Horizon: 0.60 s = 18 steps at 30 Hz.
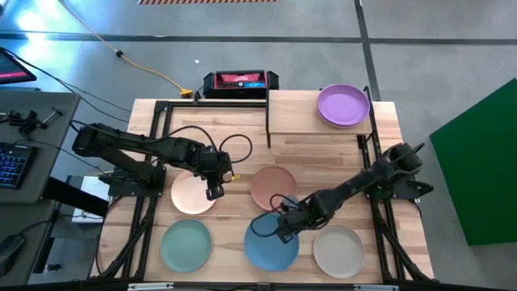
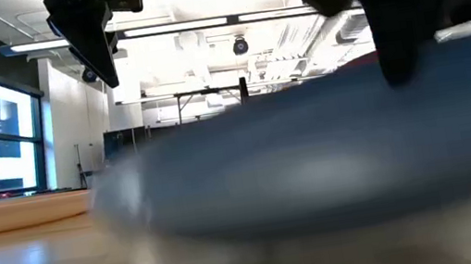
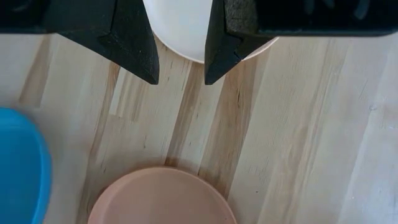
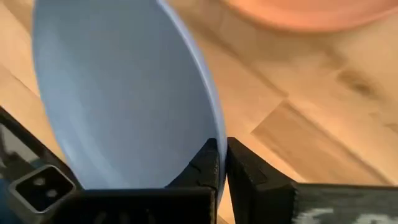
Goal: Place and stack plates onto a shelf
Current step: Stack the blue plate on top of the violet plate on the shelf
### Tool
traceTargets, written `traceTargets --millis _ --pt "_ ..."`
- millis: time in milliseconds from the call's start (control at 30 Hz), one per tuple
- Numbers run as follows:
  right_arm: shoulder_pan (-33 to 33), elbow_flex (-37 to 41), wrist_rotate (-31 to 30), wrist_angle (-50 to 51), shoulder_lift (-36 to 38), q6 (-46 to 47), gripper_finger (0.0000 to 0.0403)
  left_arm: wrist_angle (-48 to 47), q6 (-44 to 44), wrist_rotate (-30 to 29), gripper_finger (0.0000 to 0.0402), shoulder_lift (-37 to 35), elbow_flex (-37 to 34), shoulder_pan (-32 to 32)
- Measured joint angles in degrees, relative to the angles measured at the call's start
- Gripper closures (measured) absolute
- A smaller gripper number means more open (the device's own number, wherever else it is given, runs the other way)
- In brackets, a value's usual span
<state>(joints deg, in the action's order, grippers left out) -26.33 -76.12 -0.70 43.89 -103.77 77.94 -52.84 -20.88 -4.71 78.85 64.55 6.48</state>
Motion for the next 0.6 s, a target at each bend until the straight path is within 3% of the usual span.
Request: traceTargets --millis 600 --pt "6.51 0.0 -8.22 13.09 19.09 -4.55 0.0403 -0.02 0.47 -0.57 0.0284 0.02 -0.01 -0.02"
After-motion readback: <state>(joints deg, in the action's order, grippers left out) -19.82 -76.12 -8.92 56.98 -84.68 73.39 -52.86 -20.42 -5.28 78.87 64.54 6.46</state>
